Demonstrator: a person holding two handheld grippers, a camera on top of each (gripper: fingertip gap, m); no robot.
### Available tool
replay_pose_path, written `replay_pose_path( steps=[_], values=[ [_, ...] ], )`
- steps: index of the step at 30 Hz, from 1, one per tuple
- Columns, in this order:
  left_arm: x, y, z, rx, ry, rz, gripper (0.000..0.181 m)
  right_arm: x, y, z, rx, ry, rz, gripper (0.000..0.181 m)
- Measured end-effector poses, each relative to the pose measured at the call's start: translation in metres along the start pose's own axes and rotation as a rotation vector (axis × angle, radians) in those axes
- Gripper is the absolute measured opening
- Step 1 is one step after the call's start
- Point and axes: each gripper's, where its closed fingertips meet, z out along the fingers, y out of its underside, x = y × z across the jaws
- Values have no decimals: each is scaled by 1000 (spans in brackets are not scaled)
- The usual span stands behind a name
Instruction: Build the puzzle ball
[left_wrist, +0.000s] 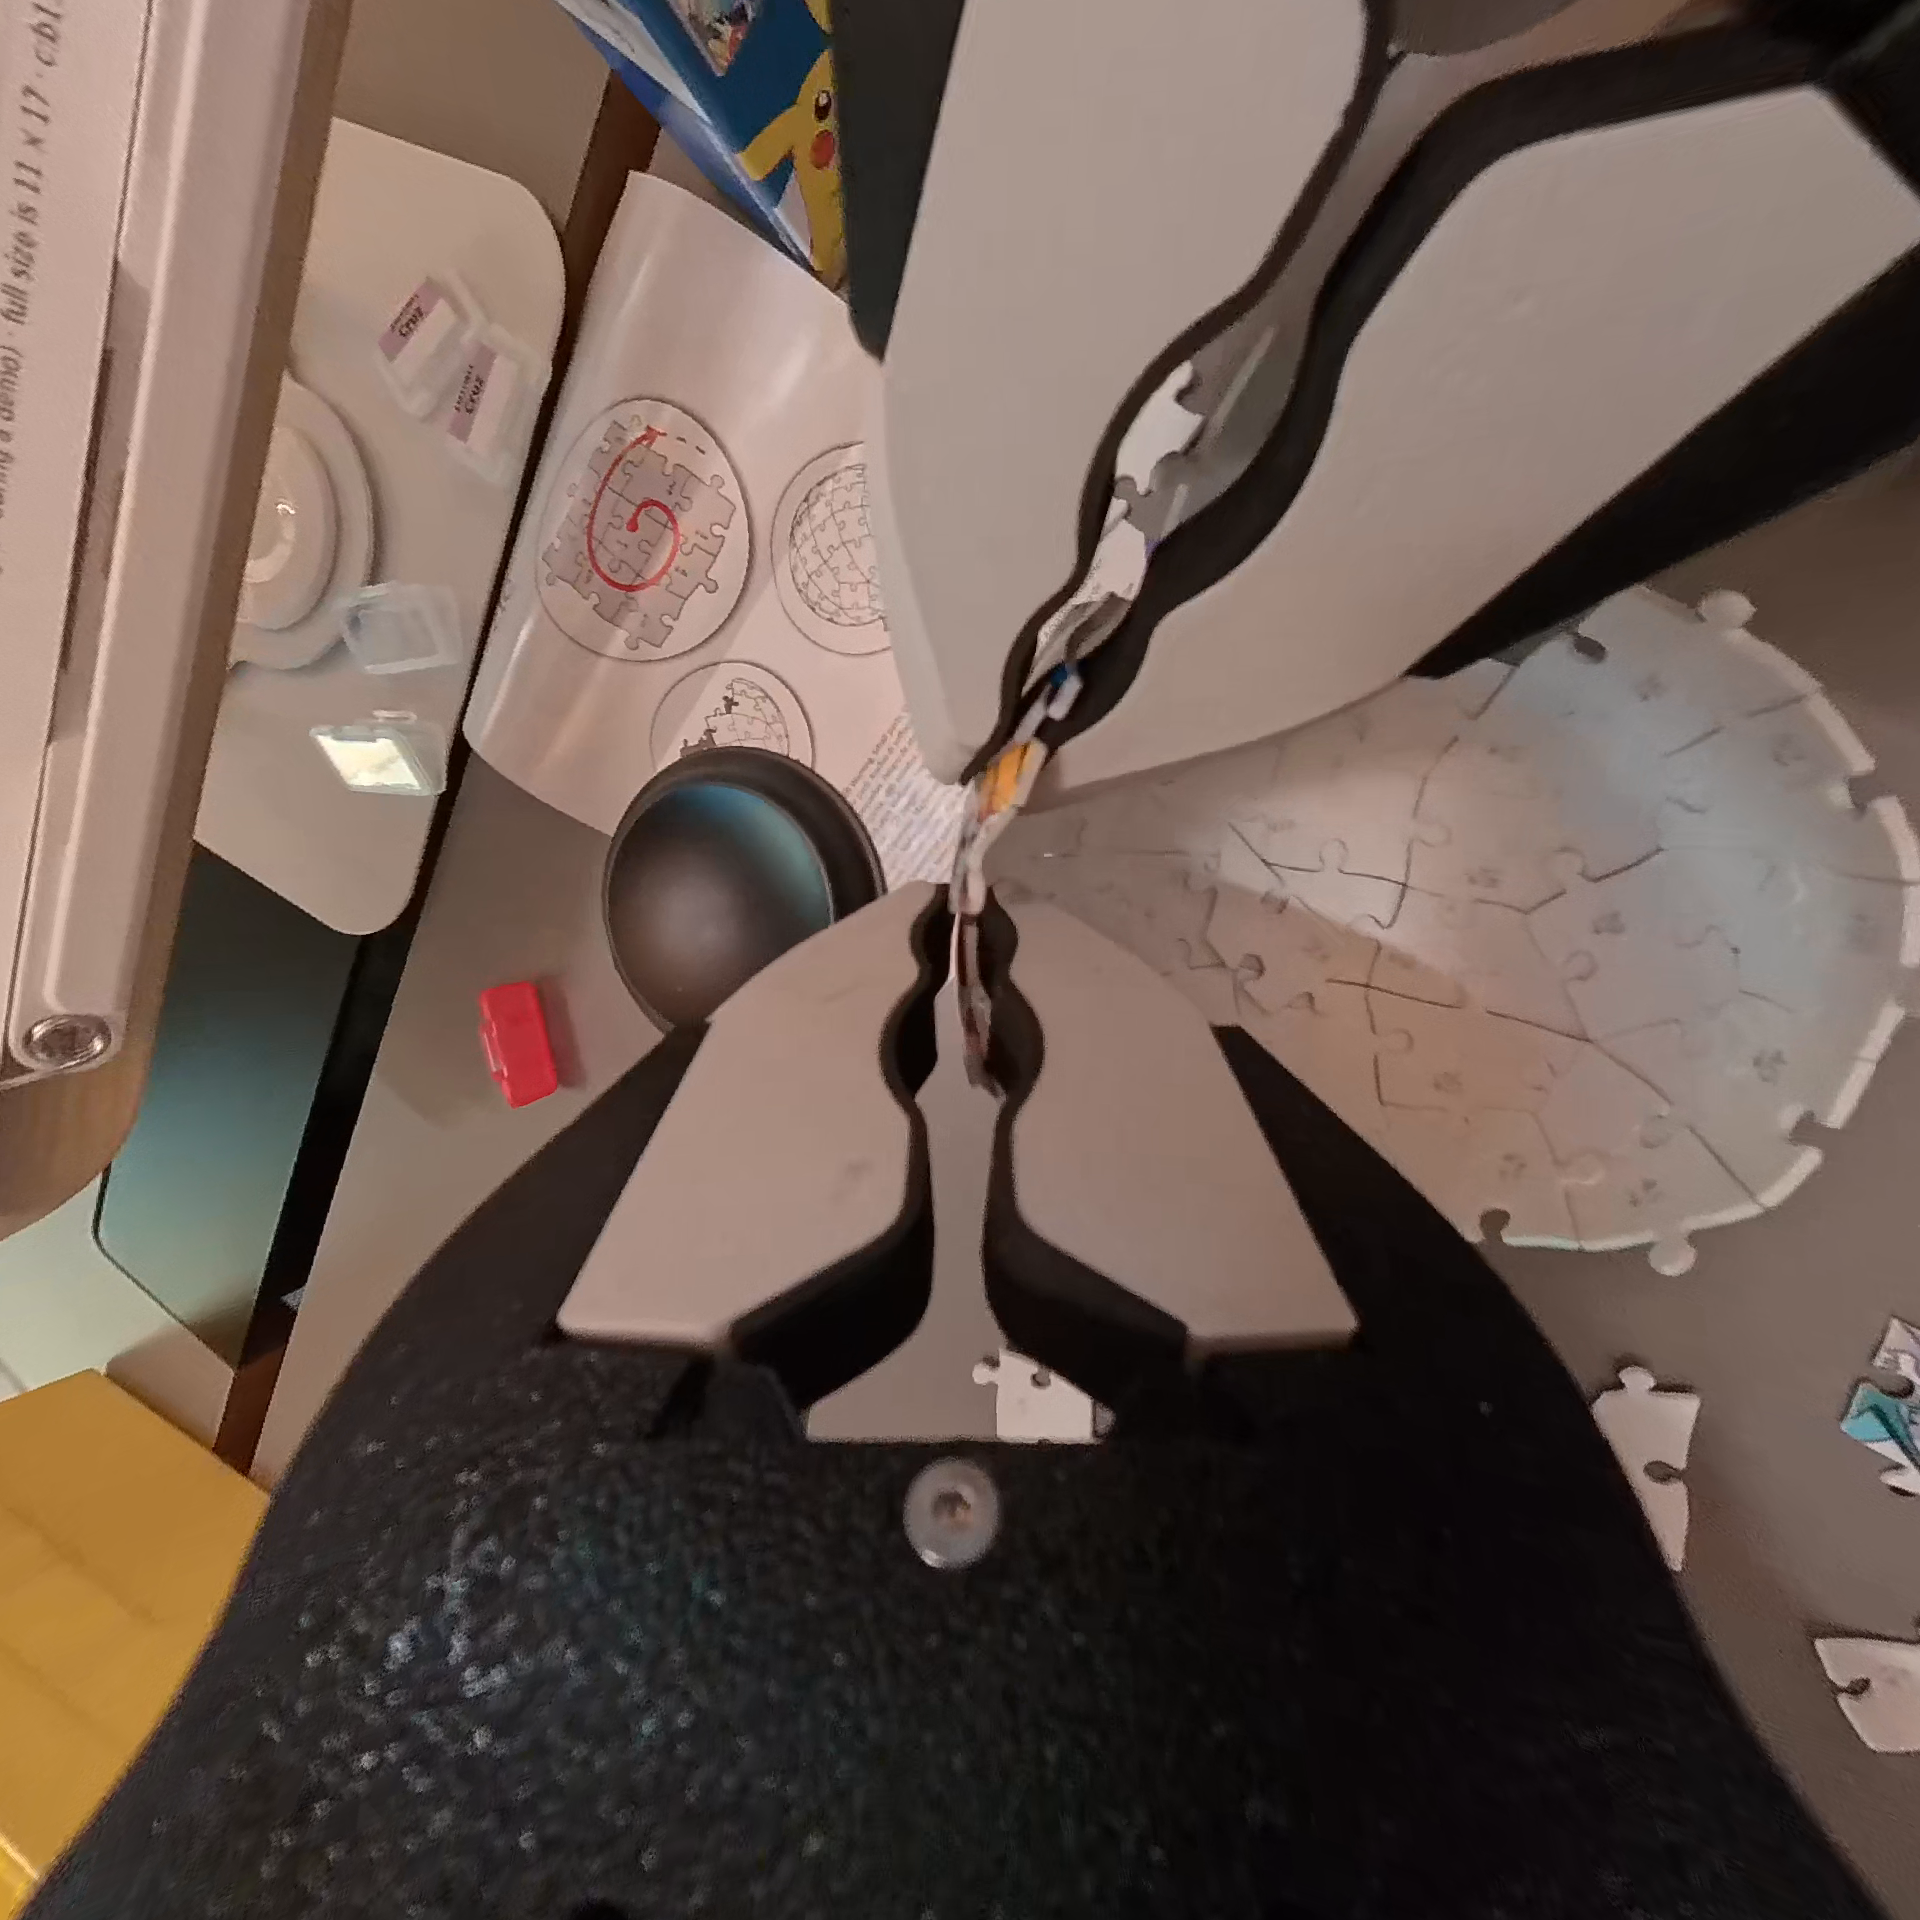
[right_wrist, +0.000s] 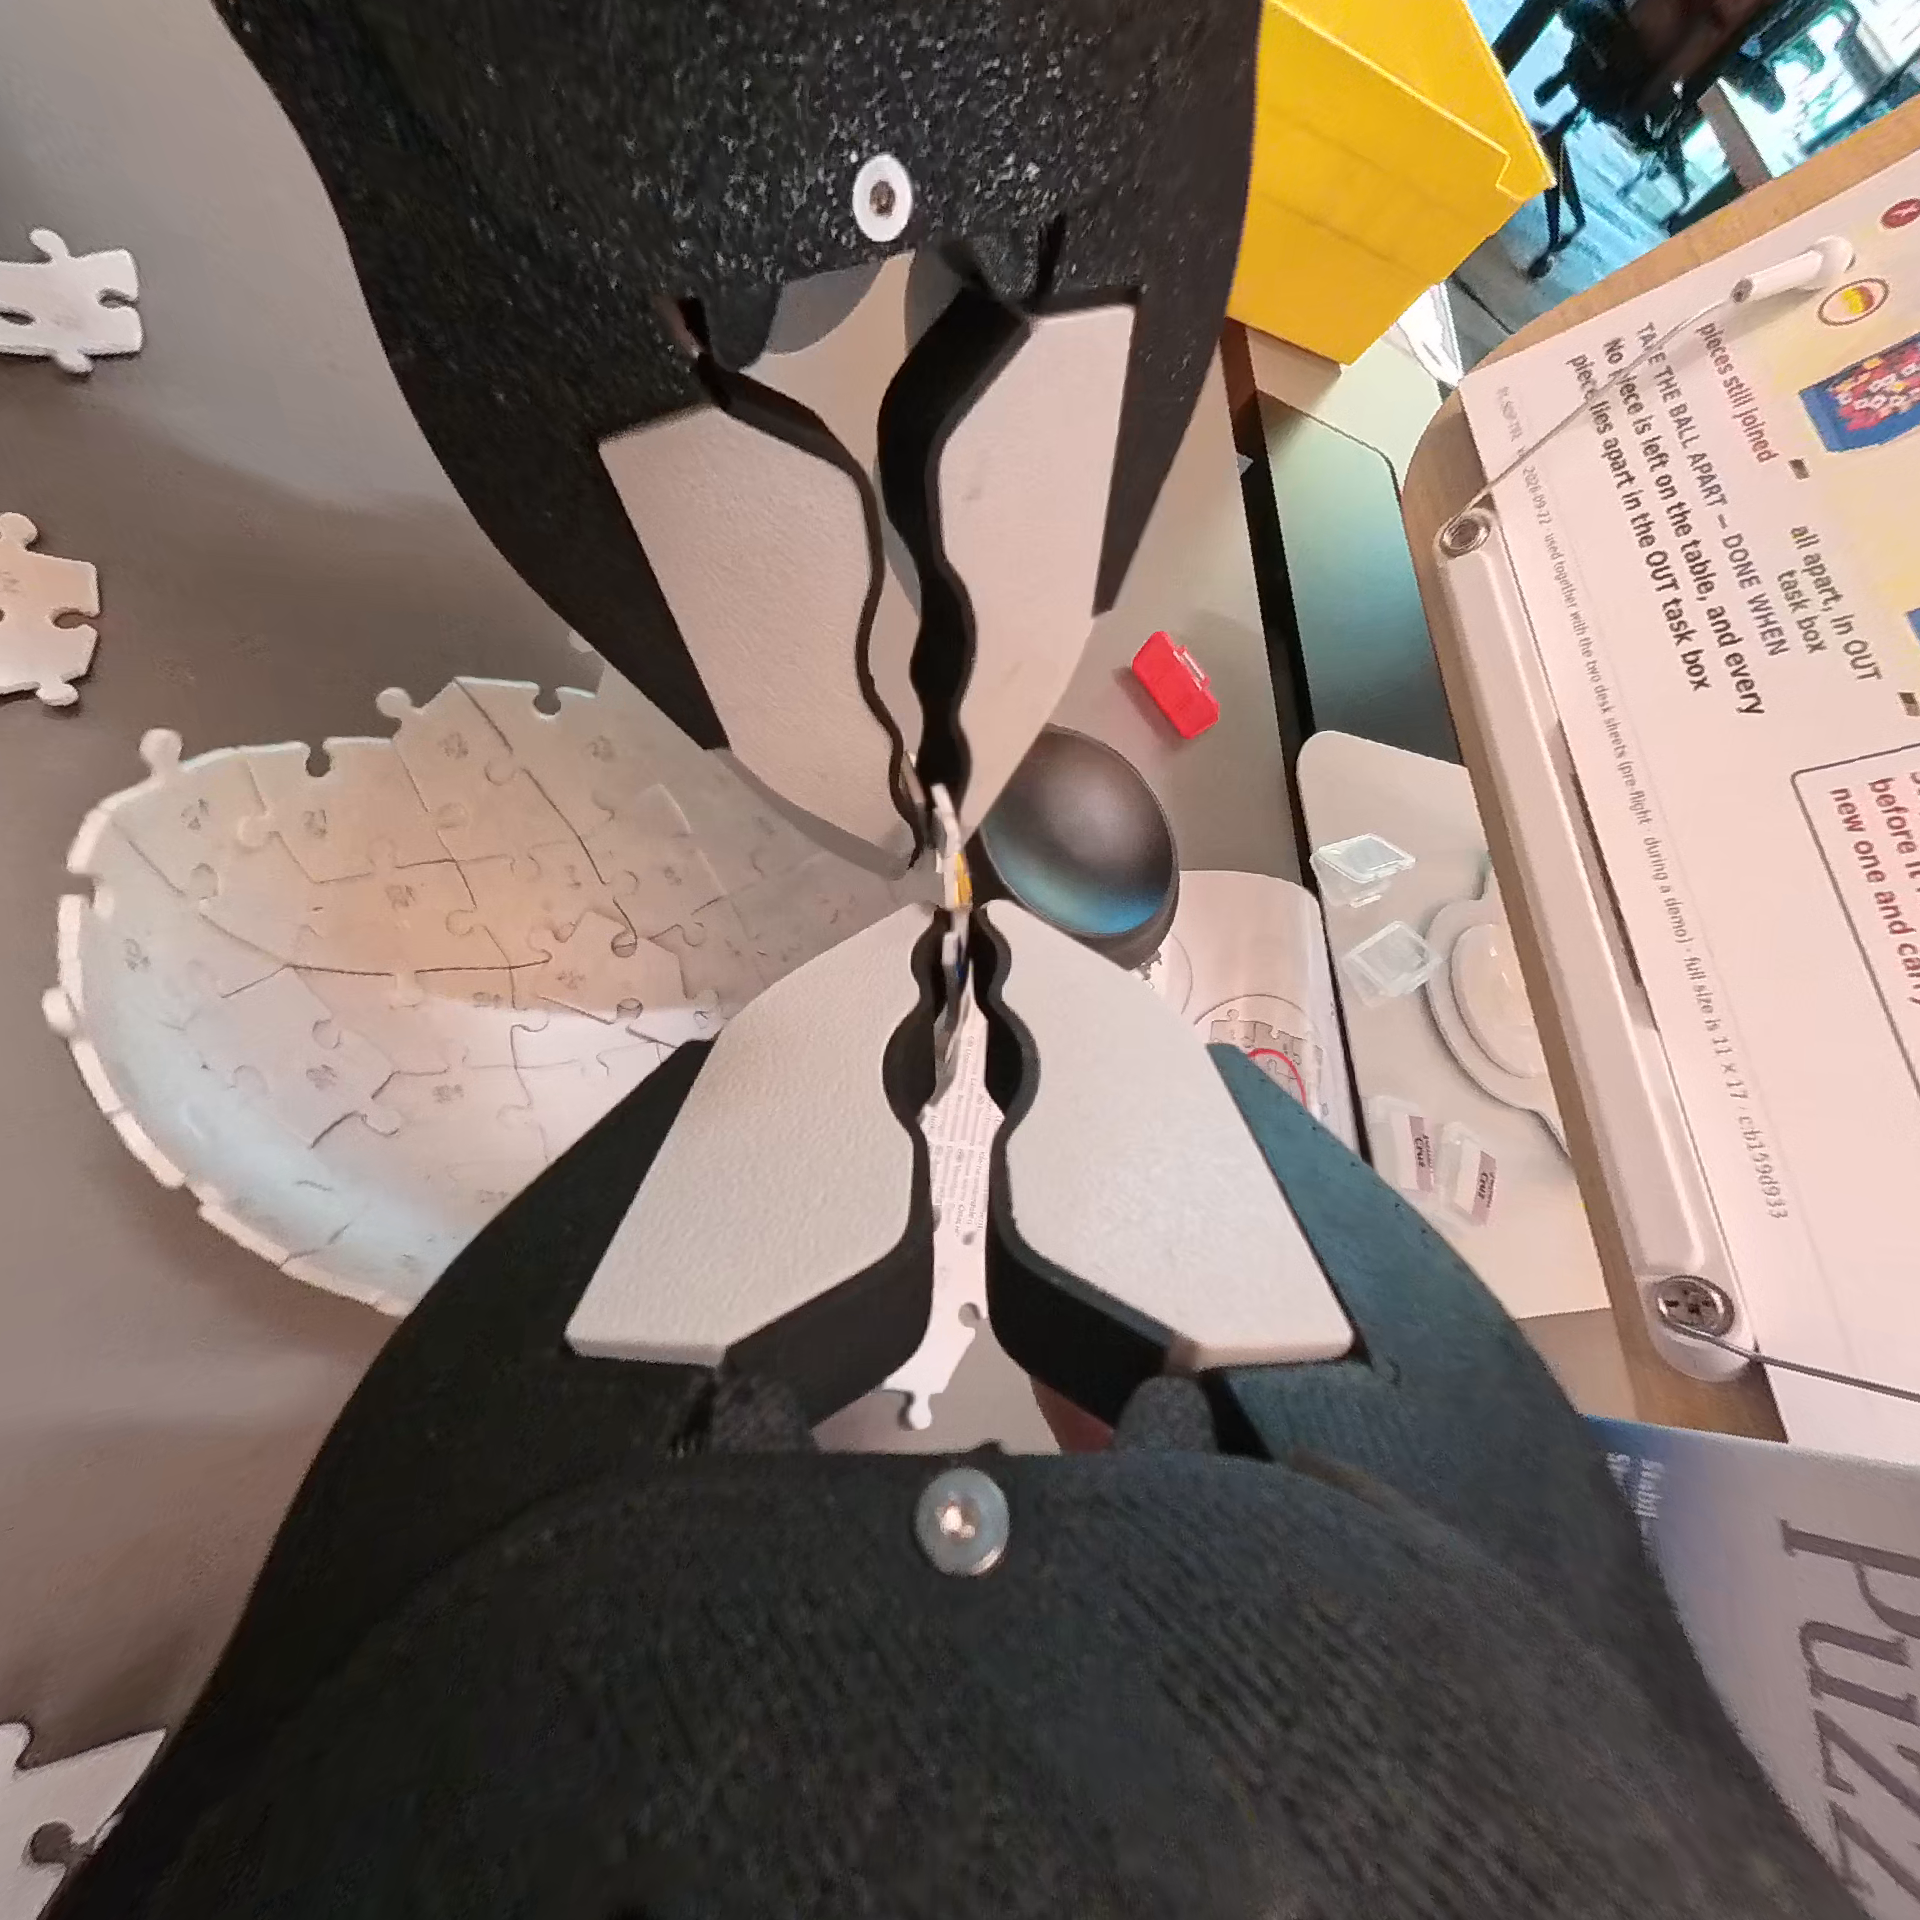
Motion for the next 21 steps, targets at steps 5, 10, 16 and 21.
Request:
replay_pose_path(
  steps=[5, 10, 16, 21],
  values=[
    [-2, -1, 0, 11, -14, 3, 3, -4, 4, -1, 0, -24, 8, 26],
    [-4, -1, -1, 3, -26, 5, 2, 3, -14, -1, 94, 21, -16, 14],
    [-4, -1, 0, 6, -23, 3, 3, 2, -5, 5, 43, 19, -49, 3],
    [-3, -1, 0, 5, -18, 2, 3, 2, -5, 5, 58, 13, -36, 3]
  ],
)
